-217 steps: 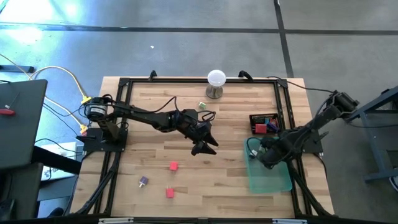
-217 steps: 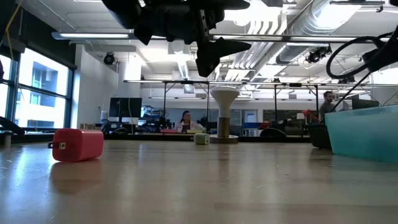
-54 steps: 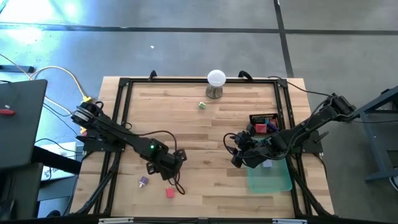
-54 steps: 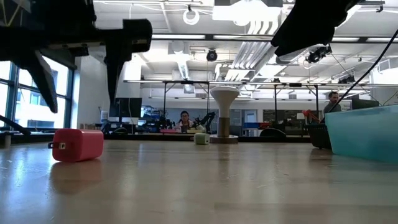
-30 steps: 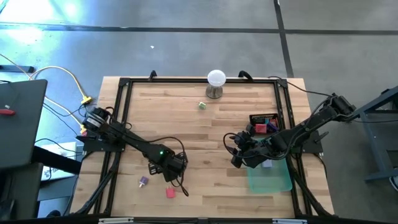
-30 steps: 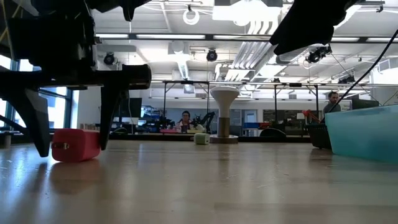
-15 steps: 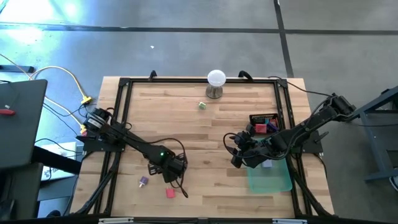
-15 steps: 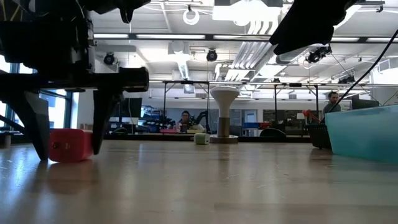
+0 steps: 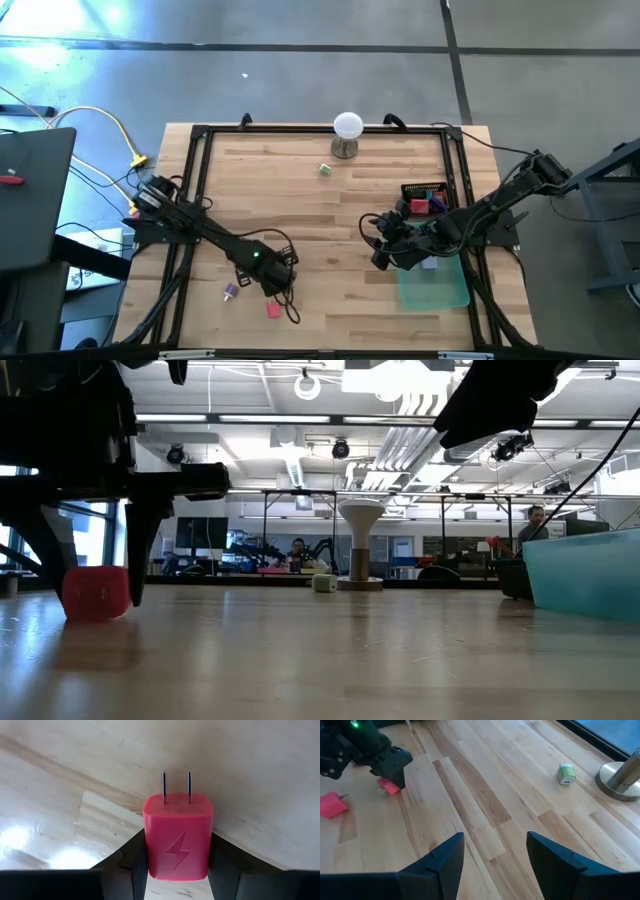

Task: Pick & Place Office items
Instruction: Put the pink charger adapter into the green bin

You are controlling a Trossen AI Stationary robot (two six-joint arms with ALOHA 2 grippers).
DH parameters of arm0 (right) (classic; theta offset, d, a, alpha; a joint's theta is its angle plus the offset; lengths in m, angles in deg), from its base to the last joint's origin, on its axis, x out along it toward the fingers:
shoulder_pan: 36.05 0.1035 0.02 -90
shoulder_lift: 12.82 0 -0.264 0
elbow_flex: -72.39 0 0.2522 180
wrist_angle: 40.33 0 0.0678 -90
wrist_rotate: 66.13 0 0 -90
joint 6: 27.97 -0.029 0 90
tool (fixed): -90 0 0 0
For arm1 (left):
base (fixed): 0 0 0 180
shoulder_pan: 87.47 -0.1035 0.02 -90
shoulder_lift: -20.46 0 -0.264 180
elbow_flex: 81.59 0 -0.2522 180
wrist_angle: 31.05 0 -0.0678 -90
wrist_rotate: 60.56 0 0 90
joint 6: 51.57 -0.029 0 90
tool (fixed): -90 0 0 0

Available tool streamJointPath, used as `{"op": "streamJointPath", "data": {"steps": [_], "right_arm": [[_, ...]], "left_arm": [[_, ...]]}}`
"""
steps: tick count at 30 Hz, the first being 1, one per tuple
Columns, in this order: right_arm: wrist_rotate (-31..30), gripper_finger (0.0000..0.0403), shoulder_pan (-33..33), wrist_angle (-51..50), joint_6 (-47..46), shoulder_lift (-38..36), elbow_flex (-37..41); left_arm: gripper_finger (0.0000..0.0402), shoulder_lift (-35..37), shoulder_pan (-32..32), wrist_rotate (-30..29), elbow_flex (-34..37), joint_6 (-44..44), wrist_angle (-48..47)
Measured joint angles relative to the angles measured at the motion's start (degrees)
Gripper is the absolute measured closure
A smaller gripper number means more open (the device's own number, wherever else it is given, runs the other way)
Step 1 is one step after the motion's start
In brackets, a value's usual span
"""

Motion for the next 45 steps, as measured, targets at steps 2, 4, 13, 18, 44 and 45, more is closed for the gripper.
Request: {"op": "streamJointPath", "data": {"steps": [2,4,13,18,44,45], "right_arm": [[0.1,0.0200,0.0,0.5,-0.2,0.0,0.0],[0.1,0.0200,0.0,2.0,-0.3,0.0,0.0],[2.5,0.0200,-0.1,12.2,0.2,2.9,0.0],[2.6,0.0200,-1.1,20.8,2.9,6.0,0.0],[-1.5,0.0200,-3.5,49.0,16.3,13.3,0.0],[-1.4,0.0200,-3.5,49.6,16.3,13.3,0.0]], "left_arm": [[0.0258,0.7,0.6,-3.7,0.1,2.5,0.2],[0.0258,2.0,1.3,-8.4,0.1,5.1,-0.1],[0.0258,8.6,7.1,-31.1,0.0,9.3,-0.1],[0.0258,9.7,8.4,-39.9,0.0,6.9,4.5],[0.0258,9.4,0.3,-58.5,0.0,1.6,36.7],[0.0258,9.2,0.1,-58.4,0.0,0.5,37.6]]}}
